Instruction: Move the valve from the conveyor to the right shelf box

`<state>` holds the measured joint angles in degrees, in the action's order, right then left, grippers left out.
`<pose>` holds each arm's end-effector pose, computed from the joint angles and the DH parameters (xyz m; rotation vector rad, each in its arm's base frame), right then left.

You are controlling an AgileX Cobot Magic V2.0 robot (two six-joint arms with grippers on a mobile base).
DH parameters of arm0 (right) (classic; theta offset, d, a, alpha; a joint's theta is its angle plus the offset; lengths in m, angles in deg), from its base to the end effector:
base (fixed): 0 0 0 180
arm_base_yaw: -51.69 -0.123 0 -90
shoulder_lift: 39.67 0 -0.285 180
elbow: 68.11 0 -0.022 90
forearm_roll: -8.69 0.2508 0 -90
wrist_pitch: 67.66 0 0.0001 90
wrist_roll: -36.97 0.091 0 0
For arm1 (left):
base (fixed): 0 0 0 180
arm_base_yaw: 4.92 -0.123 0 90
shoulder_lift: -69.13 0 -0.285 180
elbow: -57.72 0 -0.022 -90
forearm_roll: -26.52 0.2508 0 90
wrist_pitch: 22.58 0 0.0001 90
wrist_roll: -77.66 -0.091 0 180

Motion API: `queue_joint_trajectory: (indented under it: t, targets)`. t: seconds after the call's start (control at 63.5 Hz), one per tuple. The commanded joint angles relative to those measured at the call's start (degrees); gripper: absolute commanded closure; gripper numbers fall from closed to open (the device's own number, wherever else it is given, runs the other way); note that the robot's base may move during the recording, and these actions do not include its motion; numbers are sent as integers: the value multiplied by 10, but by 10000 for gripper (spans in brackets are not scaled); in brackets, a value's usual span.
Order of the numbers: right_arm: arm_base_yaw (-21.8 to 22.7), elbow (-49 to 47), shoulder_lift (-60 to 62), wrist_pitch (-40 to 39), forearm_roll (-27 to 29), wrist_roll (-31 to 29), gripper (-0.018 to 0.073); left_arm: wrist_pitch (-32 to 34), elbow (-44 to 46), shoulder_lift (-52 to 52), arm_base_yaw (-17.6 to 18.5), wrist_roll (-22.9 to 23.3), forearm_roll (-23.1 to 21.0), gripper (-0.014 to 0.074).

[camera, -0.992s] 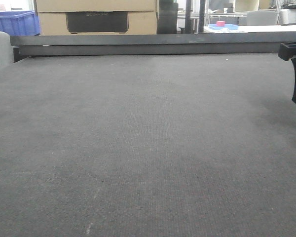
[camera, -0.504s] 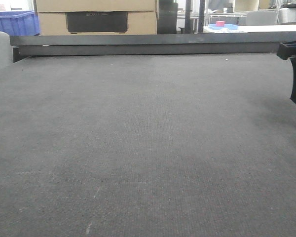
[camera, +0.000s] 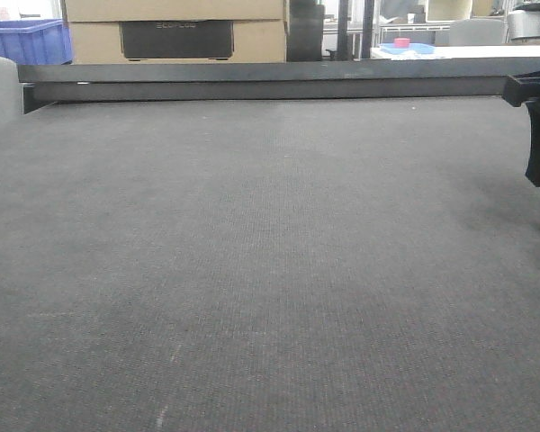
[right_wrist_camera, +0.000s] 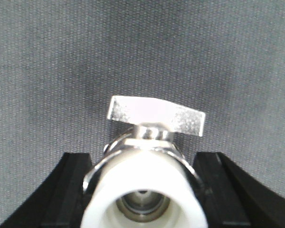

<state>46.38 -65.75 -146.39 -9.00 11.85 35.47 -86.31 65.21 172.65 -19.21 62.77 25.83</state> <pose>0.3436 0.0362 0.2459 -0.1394 2.9250 0.0839 0.3392 0.0854 0.3102 0.0099 2.7947 0.1098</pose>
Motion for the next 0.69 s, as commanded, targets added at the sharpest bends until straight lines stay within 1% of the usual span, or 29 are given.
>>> queue_joint_trajectory:
  t: [0.0,0.268,0.504,0.677]
  targets:
    - [1,-5,1,-16,-9,0,711,6,7,27,2,-2,-5,69]
    - [1,-5,1,-17,-9,0,711,8,7,76,11,-2,-7,69]
    - [1,-5,1,-18,-9,0,711,2,7,82,14,0,-7,69]
    - [1,-5,1,-23,-9,0,711,23,1,82,14,0,-12,69]
